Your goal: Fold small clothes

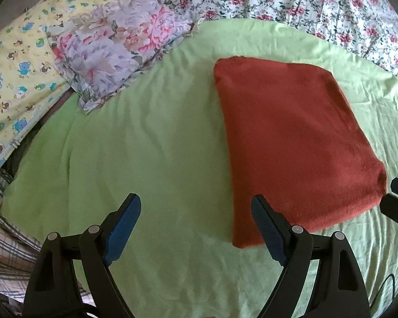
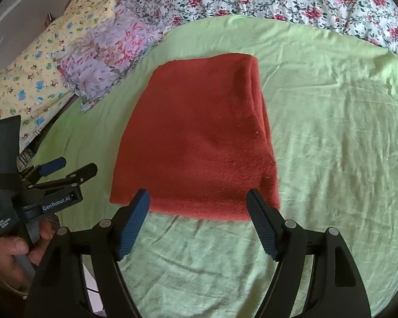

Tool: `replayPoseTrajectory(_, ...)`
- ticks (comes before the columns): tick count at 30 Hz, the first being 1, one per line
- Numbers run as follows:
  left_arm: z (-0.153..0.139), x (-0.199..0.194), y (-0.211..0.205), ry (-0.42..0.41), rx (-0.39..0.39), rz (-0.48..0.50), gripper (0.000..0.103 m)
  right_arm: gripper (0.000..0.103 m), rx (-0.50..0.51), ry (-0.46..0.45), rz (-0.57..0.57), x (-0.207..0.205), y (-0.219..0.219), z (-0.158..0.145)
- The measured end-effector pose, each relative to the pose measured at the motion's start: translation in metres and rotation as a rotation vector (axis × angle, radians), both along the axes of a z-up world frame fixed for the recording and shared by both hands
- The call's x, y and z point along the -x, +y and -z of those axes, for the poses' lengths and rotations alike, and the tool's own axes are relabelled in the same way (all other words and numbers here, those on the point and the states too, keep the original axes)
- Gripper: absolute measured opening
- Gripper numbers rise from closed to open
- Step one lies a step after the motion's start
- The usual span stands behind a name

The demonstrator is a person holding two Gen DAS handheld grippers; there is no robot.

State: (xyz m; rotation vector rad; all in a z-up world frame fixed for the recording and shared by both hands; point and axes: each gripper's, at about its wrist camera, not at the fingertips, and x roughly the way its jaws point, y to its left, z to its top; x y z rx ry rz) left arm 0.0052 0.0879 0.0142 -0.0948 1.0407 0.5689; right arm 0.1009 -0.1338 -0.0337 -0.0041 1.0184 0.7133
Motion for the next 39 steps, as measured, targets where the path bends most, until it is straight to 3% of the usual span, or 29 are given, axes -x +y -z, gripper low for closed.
replayPoseTrajectory(10,-0.024,-0.005,0.003,-0.041,0.0,-0.012,0.086,0.076,-0.011,0.0,-0.021,-0.009,0.01,-0.007)
replayPoseTrajectory(21,-0.059,-0.016,0.001,-0.11,-0.011,0.018,0.087,0.08,-0.049,-0.044,-0.049,-0.017,0.025,-0.037)
replayPoseTrajectory(39,-0.052,-0.027,0.012,-0.092,0.023,-0.003,0.087,0.081,-0.053,-0.015,-0.058,-0.031,0.04,-0.033)
